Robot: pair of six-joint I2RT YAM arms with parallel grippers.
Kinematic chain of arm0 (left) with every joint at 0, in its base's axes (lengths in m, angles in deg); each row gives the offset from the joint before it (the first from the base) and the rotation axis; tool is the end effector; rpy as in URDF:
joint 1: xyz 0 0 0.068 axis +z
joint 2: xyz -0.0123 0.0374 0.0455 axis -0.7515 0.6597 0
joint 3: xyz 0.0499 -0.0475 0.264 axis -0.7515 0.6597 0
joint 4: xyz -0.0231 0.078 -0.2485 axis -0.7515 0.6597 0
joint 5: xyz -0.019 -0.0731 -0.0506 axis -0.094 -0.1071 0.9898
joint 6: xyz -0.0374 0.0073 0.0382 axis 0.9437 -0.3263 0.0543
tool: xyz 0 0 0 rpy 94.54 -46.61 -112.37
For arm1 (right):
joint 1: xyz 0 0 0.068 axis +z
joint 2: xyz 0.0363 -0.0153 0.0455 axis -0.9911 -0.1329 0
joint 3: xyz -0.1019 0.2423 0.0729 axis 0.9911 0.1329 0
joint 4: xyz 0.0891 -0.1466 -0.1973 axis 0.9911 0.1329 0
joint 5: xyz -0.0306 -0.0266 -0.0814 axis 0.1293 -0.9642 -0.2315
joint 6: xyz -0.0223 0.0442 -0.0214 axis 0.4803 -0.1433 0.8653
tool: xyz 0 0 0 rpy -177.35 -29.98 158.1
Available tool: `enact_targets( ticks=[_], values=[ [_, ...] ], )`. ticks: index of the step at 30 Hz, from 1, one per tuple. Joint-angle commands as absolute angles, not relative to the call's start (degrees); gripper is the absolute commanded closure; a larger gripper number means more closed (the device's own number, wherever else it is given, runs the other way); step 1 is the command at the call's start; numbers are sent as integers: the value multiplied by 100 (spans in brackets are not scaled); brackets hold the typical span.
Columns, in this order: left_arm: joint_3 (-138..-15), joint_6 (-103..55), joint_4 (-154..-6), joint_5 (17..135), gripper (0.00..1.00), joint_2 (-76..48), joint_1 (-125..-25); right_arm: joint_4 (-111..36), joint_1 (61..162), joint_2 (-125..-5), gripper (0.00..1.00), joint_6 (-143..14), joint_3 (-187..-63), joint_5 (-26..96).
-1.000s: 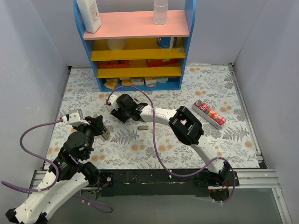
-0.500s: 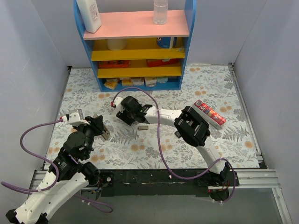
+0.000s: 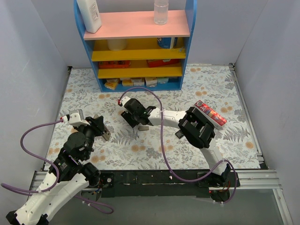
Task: Load the batteries into the remote control
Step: Pick up the battery from the center of the board.
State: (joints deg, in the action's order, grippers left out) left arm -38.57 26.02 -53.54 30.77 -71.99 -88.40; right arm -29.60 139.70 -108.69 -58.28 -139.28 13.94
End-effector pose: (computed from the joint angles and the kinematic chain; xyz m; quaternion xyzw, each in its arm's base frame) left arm 0.0806 -0.0392 0.3066 -0.3406 0.6615 -0.3326 0.5794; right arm 0.2686 0.4042 0.1662 -0.3945 0.8231 0.0976 0.3967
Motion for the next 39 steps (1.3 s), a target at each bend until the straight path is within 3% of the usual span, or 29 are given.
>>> enact_targets(
  ticks=[1, 10, 29, 39],
  values=[
    [-3821, 2537, -5456, 3129, 98, -7226, -8784, -2743, 13931, -10508, 38, -6617, -13648, 1251],
    [-3804, 2554, -5456, 3182, 98, -7235, -8748, -2567, 13914, -10560, 51, -7180, -13428, 1647],
    [-3734, 3213, -5755, 4033, 97, -7173, -8722, -3323, 13887, -9770, 99, -7014, -12101, 1709],
    [-2180, 4364, -7862, 5299, 100, -7139, -8722, -3420, 13887, -8110, 99, -6416, -11336, 1568]
  ],
)
